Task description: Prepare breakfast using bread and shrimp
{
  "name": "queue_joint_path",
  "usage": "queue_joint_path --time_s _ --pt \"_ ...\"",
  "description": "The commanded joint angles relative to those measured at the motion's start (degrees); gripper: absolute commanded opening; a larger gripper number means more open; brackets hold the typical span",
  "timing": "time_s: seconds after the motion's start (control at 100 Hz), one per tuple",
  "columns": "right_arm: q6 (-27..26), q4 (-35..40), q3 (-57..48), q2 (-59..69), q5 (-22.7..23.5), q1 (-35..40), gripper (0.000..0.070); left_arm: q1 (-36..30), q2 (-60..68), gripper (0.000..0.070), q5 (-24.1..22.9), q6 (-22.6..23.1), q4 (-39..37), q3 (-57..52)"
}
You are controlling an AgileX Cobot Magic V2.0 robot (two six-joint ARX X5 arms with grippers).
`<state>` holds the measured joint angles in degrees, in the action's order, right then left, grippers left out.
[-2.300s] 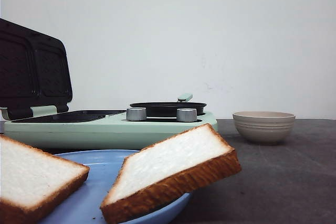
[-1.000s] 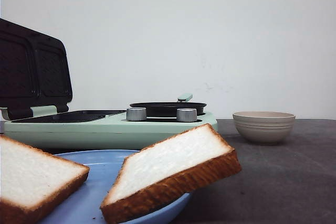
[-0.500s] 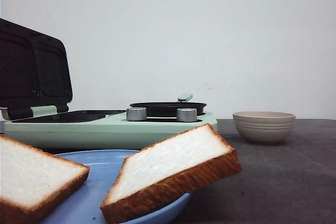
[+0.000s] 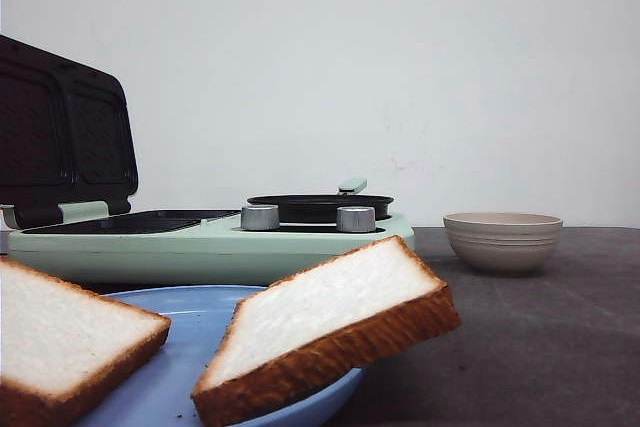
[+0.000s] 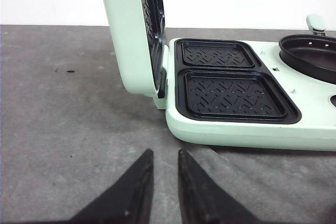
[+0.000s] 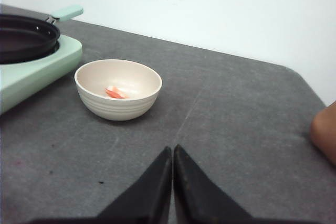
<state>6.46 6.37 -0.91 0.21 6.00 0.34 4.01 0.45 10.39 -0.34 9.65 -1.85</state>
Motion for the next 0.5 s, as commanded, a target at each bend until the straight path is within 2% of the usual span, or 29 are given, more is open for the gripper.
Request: queue_joint_path --time_s 0.0,0.14,0.33,0.42,0.49 --pt "-3.4 -0.8 0.2 0.0 0.0 0.1 0.0 0.1 0.0 0.0028 0.0 -0.4 -0.7 1.0" --pt "-7.3 -0.8 0.2 0.0 0.0 0.1 0.0 0.1 0.0 0.0027 0.0 -3.8 -1.4 1.0" --pt "-20.1 -0.5 0.2 0.0 0.1 0.1 0.0 0.1 0.0 0.0027 0.2 -8.9 -1.9 1.0" --pt "-25.5 -0.2 0.0 0.0 0.8 0.1 0.0 0.1 0.0 0.001 0.1 -16.9 -1.9 0.9" --pt "-30.4 0.1 -0.9 0.0 3.8 0.1 0.0 0.1 0.0 0.001 0.2 -24.1 -1.5 0.2"
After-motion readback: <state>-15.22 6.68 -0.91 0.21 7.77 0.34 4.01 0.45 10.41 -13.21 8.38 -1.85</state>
